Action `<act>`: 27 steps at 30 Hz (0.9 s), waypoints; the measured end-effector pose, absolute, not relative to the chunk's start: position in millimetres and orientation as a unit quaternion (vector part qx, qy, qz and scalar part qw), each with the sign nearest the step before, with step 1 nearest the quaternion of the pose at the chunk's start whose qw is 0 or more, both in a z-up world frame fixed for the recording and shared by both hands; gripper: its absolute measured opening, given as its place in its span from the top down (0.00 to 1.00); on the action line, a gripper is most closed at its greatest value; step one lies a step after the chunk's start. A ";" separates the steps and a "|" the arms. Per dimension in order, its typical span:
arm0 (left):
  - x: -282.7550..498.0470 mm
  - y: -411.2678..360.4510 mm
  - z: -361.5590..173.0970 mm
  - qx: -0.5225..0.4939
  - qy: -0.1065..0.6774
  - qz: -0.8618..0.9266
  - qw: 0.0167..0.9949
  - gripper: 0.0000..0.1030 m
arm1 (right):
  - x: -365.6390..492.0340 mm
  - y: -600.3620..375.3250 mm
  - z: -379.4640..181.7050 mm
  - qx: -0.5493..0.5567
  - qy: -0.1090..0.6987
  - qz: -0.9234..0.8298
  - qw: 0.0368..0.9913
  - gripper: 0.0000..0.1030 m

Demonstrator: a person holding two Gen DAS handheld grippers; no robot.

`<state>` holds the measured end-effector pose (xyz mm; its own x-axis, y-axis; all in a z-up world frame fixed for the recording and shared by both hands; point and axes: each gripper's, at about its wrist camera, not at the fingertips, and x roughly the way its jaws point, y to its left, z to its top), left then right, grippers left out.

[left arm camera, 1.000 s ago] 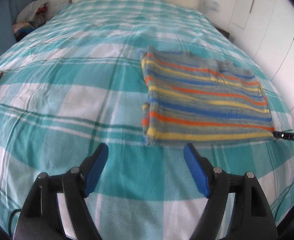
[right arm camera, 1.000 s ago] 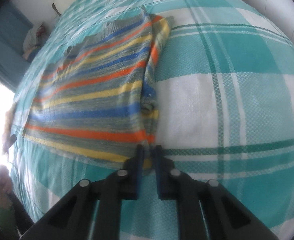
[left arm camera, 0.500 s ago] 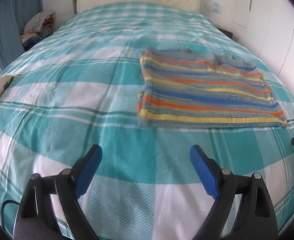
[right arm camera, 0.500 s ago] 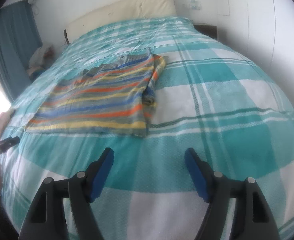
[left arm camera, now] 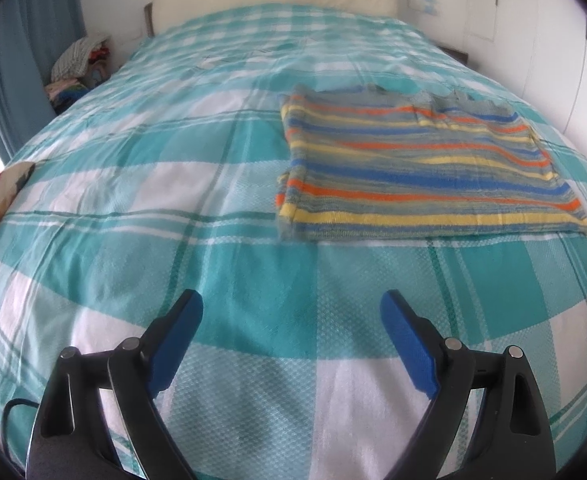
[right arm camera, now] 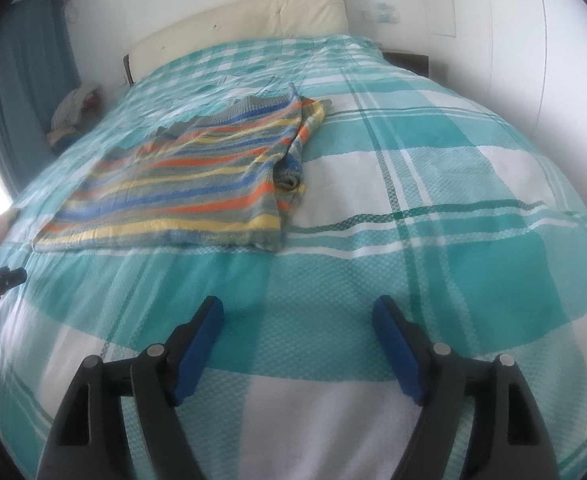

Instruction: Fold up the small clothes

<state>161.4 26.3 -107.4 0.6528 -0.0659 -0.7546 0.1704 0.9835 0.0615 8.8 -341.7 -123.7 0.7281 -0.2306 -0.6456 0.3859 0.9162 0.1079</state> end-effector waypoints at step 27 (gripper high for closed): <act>144.3 -3.6 -115.9 0.132 0.390 -0.101 0.906 0.09 | 15.5 -335.3 -126.5 0.110 0.338 -0.160 0.921 0.15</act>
<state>144.3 -3.6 -115.9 0.6759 -0.0805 -0.7326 0.2868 0.9444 0.1609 15.5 -335.3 -126.5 0.7198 -0.2208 -0.6581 0.3692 0.9246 0.0936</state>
